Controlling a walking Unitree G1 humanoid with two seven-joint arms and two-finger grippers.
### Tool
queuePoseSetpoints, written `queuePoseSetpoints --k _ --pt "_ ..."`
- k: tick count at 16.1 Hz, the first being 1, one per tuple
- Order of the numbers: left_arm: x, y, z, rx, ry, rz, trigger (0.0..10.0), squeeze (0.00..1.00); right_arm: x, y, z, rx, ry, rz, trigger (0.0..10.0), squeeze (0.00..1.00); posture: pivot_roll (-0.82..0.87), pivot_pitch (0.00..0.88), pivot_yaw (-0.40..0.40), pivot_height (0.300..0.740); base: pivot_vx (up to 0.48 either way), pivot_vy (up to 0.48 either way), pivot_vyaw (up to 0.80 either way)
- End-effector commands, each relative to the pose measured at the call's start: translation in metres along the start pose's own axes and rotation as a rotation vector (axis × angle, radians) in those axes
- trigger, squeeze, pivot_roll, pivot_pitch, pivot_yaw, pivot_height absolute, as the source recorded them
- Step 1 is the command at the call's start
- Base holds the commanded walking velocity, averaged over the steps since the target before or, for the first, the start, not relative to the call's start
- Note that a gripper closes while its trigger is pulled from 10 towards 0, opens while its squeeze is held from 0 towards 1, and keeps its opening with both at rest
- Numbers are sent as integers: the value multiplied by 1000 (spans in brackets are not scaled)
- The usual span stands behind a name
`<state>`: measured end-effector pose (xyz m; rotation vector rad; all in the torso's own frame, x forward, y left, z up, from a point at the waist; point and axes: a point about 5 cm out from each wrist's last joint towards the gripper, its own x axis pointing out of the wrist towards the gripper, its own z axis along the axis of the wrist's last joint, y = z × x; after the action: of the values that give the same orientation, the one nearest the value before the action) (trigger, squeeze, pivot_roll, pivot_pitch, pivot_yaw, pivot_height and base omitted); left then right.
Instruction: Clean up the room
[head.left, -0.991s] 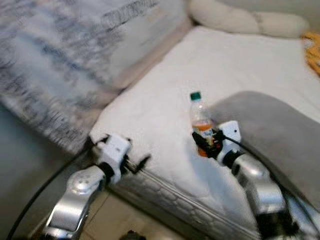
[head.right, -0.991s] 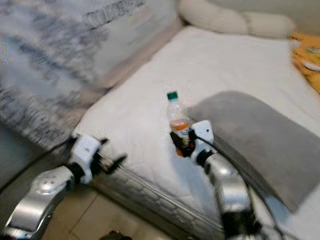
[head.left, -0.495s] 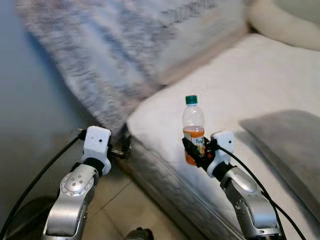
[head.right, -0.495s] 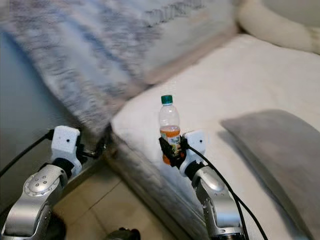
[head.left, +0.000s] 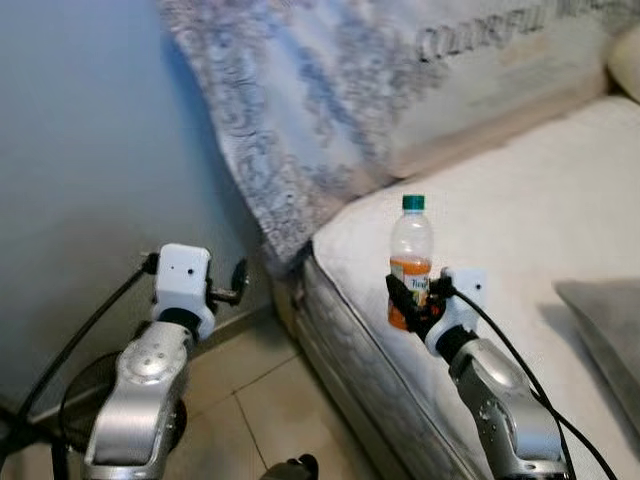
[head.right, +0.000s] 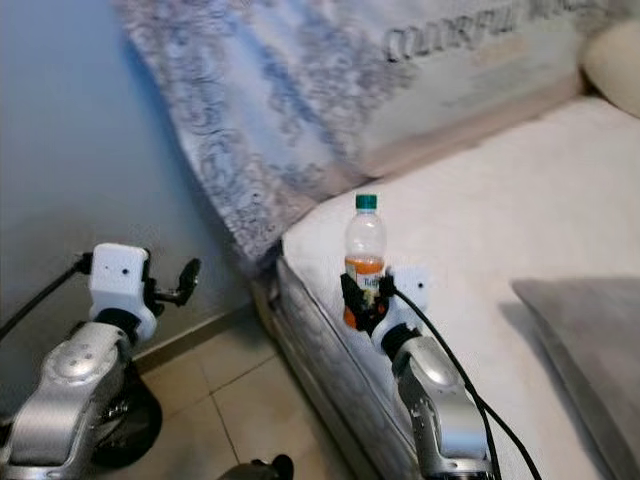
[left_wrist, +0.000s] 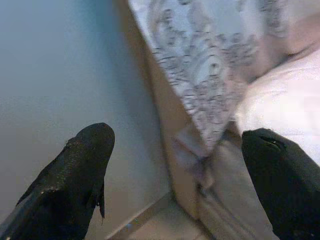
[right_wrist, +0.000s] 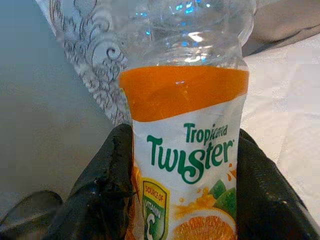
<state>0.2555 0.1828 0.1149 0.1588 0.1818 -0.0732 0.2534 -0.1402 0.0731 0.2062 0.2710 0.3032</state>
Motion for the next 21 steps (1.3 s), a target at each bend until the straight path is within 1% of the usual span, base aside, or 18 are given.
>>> queuePoseSetpoints --k 1,2,3,4,6,8,9,12,13,17,18,20,21 --pt "0 5 7 21 -8 37 10000 0 -5 0 2 -31 13 2 10000 0 32 0 12 740 0 0 800" --pt "0 6 7 4 -11 53 10000 0 -8 1 3 -31 18 9 10000 0 30 0 10 740 0 0 800" --pt "-2 3 8 28 -32 41 10000 0 -11 0 3 -63 25 13 10000 0 18 0 8 740 0 0 800" --pt "-3 1 8 20 -34 36 10000 0 -12 -1 4 -58 24 2 10000 0 14 0 10 740 0 0 800" --pt "-6 -9 10 4 -42 26 10000 0 -15 -3 7 -40 3 -25 10000 0 8 0 11 740 0 0 800" --pt "-8 -12 9 -12 -38 32 10000 0 -16 -2 11 -38 -17 -32 10000 0 -2 0 16 740 0 0 800" --pt "-13 -14 4 -16 -25 30 10000 0 -15 -3 13 -39 -33 -53 10000 0 -4 0 14 740 0 0 800" --pt "-16 -10 3 -34 -16 36 10000 0 -14 1 14 -57 -35 -49 10000 0 -3 0 27 740 0 0 800" --pt "-17 -9 3 -30 -16 34 10000 0 -14 -1 11 -87 -22 -57 10000 0 -2 0 28 740 0 0 800" --pt "-16 -8 3 -15 -21 37 10000 0 -13 -1 9 -86 -15 -66 10000 0 13 0 29 740 0 0 800" --pt "-17 -8 3 -16 -22 34 10000 0 -11 -2 6 -116 3 -79 10000 0 20 0 32 740 0 0 800" --pt "-18 -7 4 -18 -20 33 10000 0 -9 2 1 -164 41 -64 10000 0 24 0 34 740 0 0 0" --pt "-18 -6 4 -19 -19 34 10000 0 -6 2 2 -188 29 -80 10000 0 30 0 32 740 247 0 0"
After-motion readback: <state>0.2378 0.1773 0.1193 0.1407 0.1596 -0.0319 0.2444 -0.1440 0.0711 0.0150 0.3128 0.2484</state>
